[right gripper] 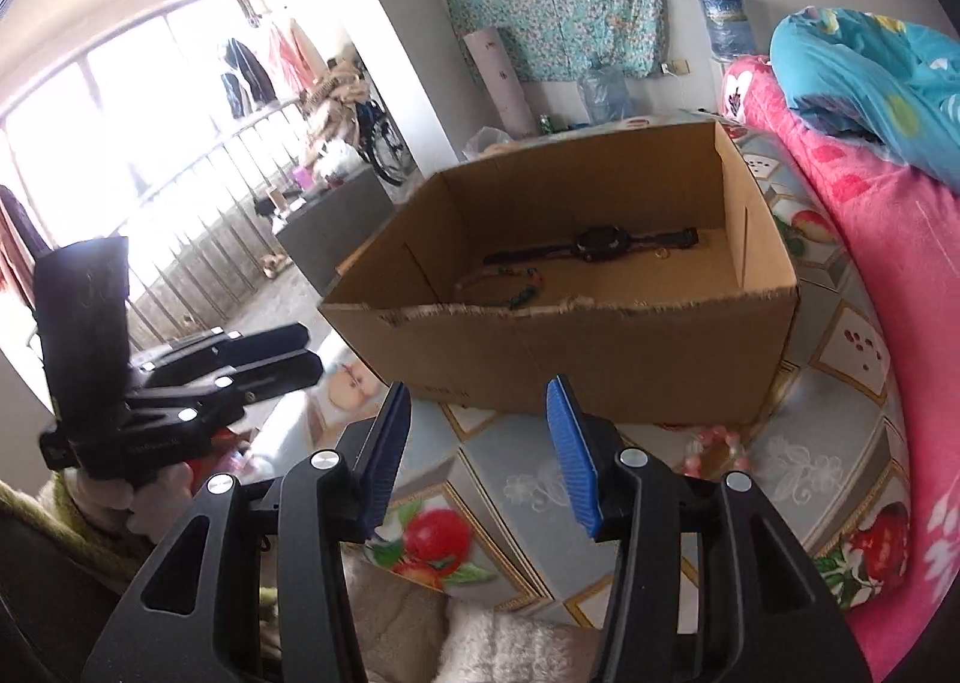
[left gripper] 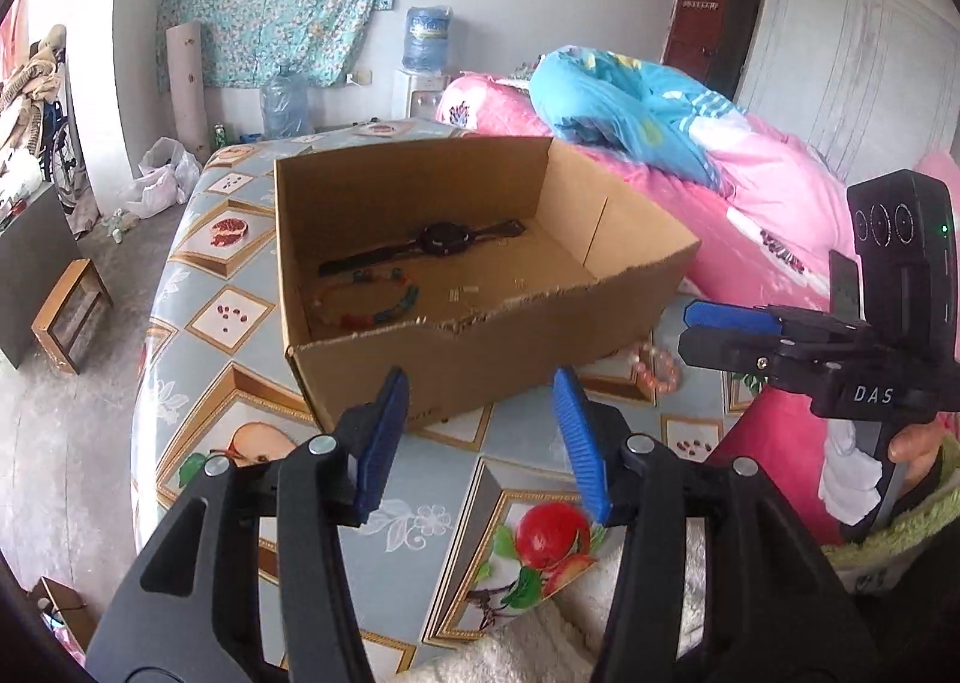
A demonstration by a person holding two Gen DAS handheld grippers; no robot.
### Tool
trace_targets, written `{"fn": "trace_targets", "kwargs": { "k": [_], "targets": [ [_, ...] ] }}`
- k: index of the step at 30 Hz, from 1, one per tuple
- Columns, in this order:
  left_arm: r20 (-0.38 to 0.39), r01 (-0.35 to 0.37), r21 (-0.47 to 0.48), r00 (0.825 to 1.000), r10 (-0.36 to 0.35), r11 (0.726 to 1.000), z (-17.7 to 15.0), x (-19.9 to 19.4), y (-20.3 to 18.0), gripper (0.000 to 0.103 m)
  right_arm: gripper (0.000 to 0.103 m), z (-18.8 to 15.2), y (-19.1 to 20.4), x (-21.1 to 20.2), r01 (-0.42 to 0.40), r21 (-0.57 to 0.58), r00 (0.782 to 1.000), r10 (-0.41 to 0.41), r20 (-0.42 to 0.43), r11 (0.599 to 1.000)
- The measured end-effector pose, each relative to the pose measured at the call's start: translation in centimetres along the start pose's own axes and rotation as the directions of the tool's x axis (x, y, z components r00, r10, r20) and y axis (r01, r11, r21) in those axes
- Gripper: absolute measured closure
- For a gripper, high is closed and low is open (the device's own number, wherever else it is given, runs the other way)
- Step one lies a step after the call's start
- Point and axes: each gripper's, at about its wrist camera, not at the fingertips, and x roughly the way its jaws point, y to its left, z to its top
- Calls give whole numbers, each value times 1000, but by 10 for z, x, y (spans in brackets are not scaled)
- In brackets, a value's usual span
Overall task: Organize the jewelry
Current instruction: 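Withdraw both open grippers from the box toward the pink bead bracelet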
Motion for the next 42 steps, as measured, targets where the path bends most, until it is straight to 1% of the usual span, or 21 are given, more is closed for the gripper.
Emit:
{"fn": "trace_targets", "kwargs": {
  "k": [2,5,7,8,10,11,12,14,16,20,23,28,33,35,36,38,42],
  "targets": [
    [-23,4,-37,1000,-5,999,-9,4,5,55,56,-9,-1,6,39,-5,998,-40,-48,999],
    [-33,-31,-71,999,28,997,-24,17,6,55,56,-21,-3,14,80,-13,992,-81,-92,997],
    [-42,-67,-102,997,63,993,-34,28,5,55,56,-25,-4,17,115,-20,989,-116,-92,993],
    [-39,-83,-116,996,79,990,-39,31,5,55,56,-26,-6,19,115,-12,989,-115,-93,993],
    [-42,-93,-145,995,87,985,-45,39,3,55,56,-27,-6,23,124,2,989,-124,-84,992],
    [-51,-97,-149,995,90,984,-48,45,1,55,56,-27,-5,26,115,5,990,-114,-86,993],
    [-64,-91,-143,995,83,986,-50,52,-2,55,56,-27,-5,28,107,3,991,-106,-80,994],
    [-94,-73,-121,994,62,990,-54,62,-8,55,57,-27,-1,34,119,-20,990,-120,-70,993],
    [-117,-59,-92,992,48,994,-57,69,-14,55,60,-28,0,38,132,-39,989,-134,-61,991],
    [-137,-70,-2,988,69,998,-58,77,-31,55,68,-29,-9,54,185,-43,980,-187,-74,982],
    [-142,-82,38,986,87,996,-58,82,-38,55,73,-27,-19,65,195,-11,977,-195,-90,981],
    [-163,-77,19,983,79,997,-58,89,-36,55,74,-23,-24,85,210,-23,971,-211,-114,977],
    [-165,-87,-6,983,85,996,-55,92,-27,55,85,-21,-25,102,231,-41,960,-235,-151,972],
    [-168,-91,-9,982,88,996,-54,93,-25,55,88,-21,-23,104,238,-55,959,-244,-147,970],
    [-169,-92,-9,982,89,996,-53,93,-24,55,93,-20,-22,105,240,-61,958,-246,-148,969],
    [-171,-92,-12,981,89,996,-54,94,-24,55,98,-20,-20,106,224,-72,960,-233,-158,972],
    [-167,-96,-19,982,92,995,-53,93,-21,55,100,-19,-13,109,193,-90,962,-207,-180,977]
  ]
}}
